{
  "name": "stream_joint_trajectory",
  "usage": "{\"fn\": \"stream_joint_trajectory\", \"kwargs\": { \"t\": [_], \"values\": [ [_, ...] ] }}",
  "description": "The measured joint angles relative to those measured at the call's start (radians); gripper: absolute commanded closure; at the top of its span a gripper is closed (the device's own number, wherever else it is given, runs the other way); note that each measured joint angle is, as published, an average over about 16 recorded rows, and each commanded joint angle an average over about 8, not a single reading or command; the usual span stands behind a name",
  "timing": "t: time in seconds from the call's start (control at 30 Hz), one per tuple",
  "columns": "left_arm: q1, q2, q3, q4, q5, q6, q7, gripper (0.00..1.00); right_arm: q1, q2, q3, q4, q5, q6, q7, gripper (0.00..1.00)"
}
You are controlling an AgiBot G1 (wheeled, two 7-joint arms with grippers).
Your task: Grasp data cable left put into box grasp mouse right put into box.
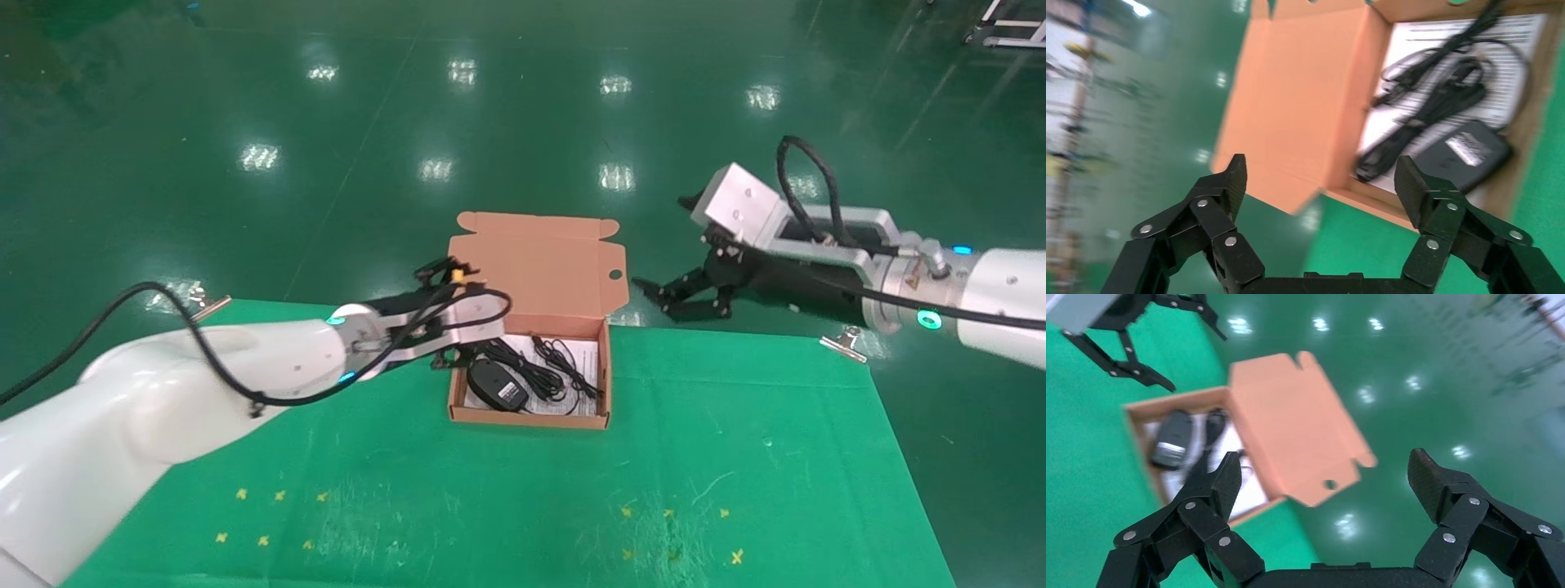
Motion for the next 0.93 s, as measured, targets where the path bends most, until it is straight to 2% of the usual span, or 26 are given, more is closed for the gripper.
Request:
{"fn": "stream_joint_trajectory", "kwargs": {
  "t": [0.7,0.93],
  "values": [
    [0.144,-0.232,-0.283,-0.143,-0.5,0.388,0.057,0.0,-0.19,0.047,0.273,0.023,0.257,-0.332,-0.074,0.0],
    [0.168,-0.27,-0.33,-0.166,-0.584,0.453,0.066,0.0,-0.222,0.055,0.319,0.027,0.3,-0.388,-0.086,0.0]
  ]
}}
